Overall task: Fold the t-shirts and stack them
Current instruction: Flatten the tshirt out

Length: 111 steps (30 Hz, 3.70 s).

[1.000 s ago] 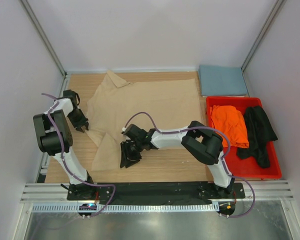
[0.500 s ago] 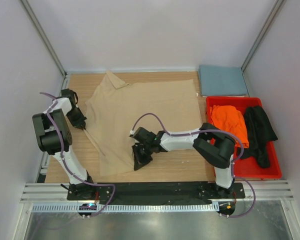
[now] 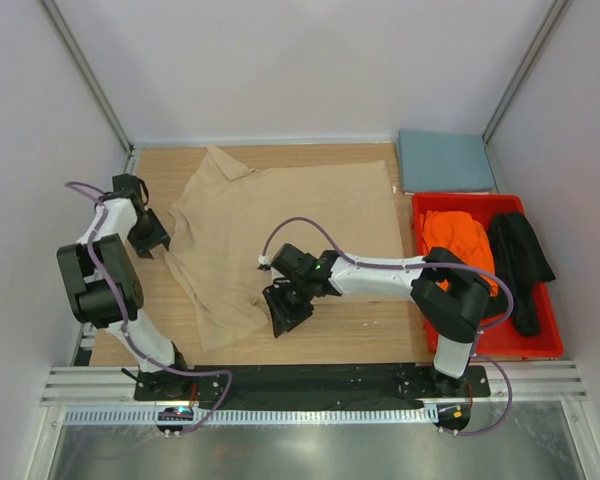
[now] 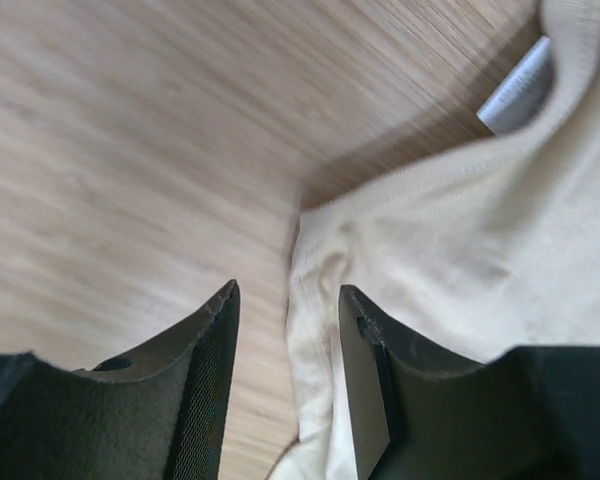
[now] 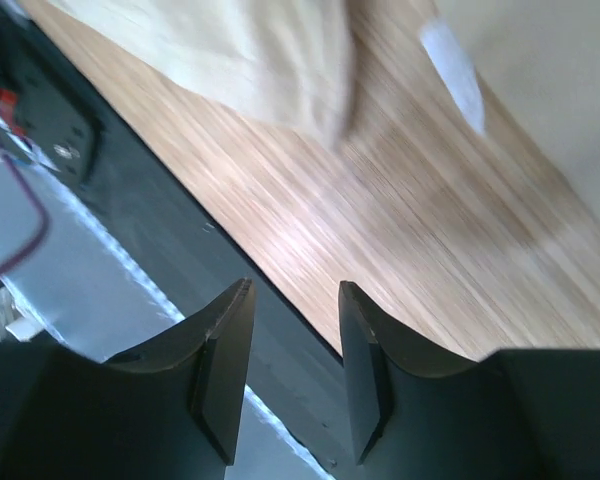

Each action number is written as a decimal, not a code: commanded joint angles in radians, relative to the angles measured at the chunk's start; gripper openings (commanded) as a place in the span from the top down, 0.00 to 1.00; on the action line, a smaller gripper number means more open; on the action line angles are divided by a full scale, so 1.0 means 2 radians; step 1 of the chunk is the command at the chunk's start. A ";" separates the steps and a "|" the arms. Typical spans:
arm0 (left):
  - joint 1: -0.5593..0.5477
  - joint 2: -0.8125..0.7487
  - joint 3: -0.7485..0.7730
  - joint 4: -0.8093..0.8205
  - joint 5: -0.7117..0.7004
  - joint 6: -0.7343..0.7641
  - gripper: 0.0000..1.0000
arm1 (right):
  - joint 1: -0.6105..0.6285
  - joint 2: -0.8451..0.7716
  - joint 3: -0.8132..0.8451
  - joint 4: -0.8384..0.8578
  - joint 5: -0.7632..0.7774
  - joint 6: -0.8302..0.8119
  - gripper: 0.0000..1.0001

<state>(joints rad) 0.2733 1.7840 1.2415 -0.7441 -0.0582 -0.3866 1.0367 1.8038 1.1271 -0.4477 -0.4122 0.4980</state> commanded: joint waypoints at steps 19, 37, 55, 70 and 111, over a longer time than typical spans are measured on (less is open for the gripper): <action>-0.008 -0.372 -0.265 -0.084 0.009 -0.275 0.63 | -0.002 0.117 0.266 -0.062 0.010 -0.053 0.49; 0.129 -0.061 -0.023 -0.007 0.203 -0.108 0.52 | 0.138 0.237 0.358 0.046 0.155 -0.095 0.51; 0.144 -0.042 -0.055 0.031 0.276 -0.107 0.46 | 0.170 0.249 0.303 0.001 0.245 -0.063 0.98; 0.138 -0.005 -0.082 0.026 0.225 -0.078 0.47 | 0.137 0.124 0.165 0.148 0.028 -0.040 0.99; 0.081 -0.064 -0.116 0.035 0.177 -0.071 0.66 | -0.162 -0.067 0.015 -0.002 0.092 -0.012 0.62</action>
<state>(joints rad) 0.4534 1.6344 1.0218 -0.6994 0.2802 -0.5133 0.7166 1.7256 1.1542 -0.4923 -0.2081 0.4728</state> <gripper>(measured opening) 0.350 0.378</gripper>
